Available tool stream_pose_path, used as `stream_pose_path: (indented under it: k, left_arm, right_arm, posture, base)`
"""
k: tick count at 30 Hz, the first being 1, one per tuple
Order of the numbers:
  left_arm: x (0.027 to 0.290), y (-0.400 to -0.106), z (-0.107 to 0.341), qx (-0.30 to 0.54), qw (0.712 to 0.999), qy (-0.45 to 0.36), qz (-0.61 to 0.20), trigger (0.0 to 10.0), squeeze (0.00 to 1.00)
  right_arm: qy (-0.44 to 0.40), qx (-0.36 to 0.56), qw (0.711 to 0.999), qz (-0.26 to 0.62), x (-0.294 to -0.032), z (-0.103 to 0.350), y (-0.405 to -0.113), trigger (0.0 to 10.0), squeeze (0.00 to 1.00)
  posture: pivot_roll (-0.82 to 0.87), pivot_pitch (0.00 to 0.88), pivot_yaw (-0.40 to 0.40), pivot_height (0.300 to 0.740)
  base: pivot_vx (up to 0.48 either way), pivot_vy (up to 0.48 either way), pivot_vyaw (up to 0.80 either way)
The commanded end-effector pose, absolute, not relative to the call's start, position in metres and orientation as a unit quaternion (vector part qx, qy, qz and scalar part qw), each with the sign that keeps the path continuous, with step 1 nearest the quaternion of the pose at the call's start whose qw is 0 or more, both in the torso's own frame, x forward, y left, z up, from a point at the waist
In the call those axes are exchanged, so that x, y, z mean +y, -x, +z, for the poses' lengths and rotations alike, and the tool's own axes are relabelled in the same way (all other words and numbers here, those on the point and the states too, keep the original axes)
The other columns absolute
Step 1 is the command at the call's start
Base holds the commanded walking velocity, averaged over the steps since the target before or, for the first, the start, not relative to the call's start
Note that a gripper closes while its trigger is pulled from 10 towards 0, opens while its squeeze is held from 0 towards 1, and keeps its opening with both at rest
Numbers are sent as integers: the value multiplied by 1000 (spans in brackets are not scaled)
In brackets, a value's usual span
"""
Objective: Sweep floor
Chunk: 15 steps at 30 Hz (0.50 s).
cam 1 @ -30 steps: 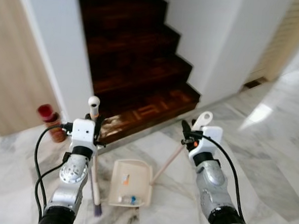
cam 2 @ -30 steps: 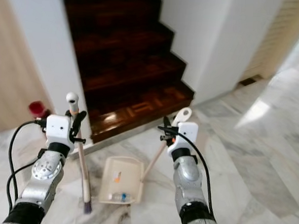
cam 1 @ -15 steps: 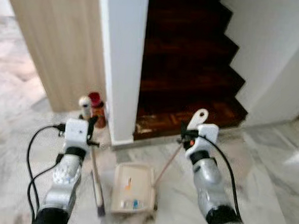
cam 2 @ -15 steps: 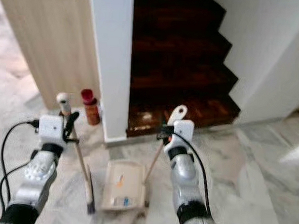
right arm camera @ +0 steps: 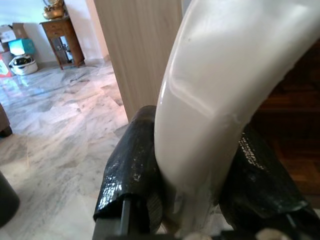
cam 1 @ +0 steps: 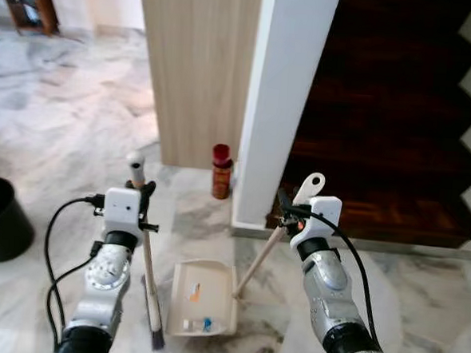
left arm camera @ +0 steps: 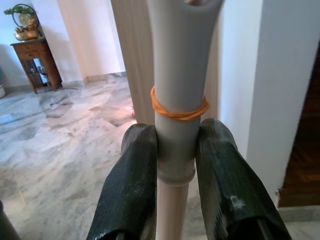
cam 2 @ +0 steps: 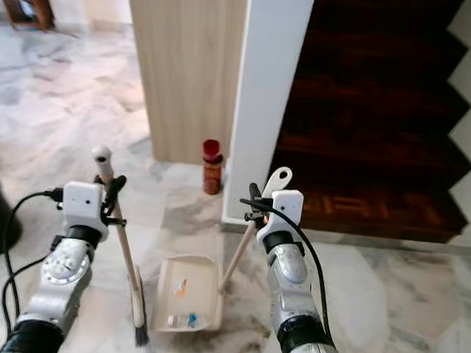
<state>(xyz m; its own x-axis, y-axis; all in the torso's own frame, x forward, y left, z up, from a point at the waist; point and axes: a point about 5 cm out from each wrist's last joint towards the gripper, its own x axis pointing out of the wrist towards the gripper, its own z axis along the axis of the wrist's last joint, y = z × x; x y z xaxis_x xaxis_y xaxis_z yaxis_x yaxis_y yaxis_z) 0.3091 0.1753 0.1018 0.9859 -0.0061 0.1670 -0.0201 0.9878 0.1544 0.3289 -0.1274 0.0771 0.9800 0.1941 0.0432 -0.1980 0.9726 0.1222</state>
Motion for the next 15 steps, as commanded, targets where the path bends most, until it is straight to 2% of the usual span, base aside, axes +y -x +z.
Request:
stream_pose_path:
  k: [1, 15]
  left_arm:
    - [175, -312, 112, -105, 991, -81, 0, 10000, 0]
    - [175, -312, 111, -105, 992, -76, 0, 10000, 0]
  right_arm:
    - [-64, -39, 993, 92, -131, 89, -335, 10000, 0]
    - [-64, -38, 993, 95, -130, 89, -336, 10000, 0]
  posture:
    - [48, 0, -61, 740]
    - [47, 0, -61, 740]
  base:
    - [0, 0, 0]
    - [0, 0, 0]
